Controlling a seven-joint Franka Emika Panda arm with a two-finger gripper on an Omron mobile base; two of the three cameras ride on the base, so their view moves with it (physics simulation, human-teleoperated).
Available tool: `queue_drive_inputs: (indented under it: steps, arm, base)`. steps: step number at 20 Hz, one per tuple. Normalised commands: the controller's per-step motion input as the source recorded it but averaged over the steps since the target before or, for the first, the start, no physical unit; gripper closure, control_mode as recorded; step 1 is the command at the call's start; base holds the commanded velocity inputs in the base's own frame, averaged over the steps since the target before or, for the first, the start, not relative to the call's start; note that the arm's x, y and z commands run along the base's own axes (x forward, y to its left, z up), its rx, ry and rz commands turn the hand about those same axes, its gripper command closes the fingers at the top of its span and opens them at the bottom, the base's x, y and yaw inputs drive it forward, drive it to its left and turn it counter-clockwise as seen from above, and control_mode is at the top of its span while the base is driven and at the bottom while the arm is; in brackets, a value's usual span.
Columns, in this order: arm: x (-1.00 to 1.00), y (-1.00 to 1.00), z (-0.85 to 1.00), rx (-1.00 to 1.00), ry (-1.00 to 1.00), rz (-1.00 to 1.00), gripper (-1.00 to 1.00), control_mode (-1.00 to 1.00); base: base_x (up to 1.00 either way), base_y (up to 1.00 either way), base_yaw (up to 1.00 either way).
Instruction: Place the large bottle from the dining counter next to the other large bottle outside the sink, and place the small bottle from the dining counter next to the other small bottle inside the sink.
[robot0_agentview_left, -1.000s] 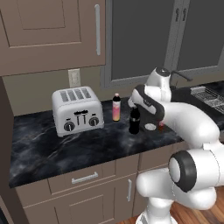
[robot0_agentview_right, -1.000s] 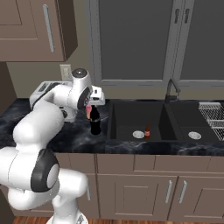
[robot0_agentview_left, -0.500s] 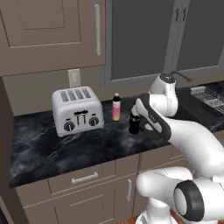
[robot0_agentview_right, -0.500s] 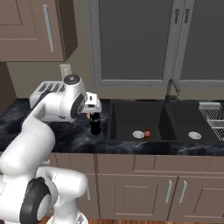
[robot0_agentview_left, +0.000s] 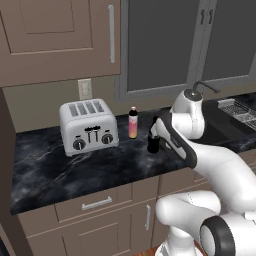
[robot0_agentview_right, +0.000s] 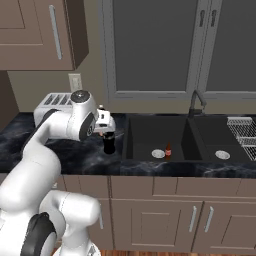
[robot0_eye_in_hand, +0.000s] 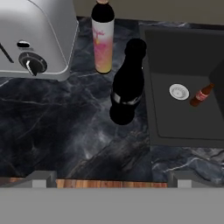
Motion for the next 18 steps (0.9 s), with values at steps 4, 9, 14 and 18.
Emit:
queue_drive_inputs:
  steps: [4,9,14,18]
  arm:
    - [0.00,0.00,0.00,0.01,0.00,0.00,-1.00,-1.00]
    - [0.01,0.00,-0.03,0.02,0.01,0.00,-1.00,-1.00]
    - [0.01,0.00,-0.01,0.00,0.01,0.00,-1.00,1.00]
    - [0.00,0.00,0.00,0.00,0.00,0.00,-1.00,1.00]
  base:
    - [0.00,0.00,0.00]
    - [0.00,0.00,0.00]
    - [-0.15,0.05,0.00]
    - [-0.56,0.16,0.02]
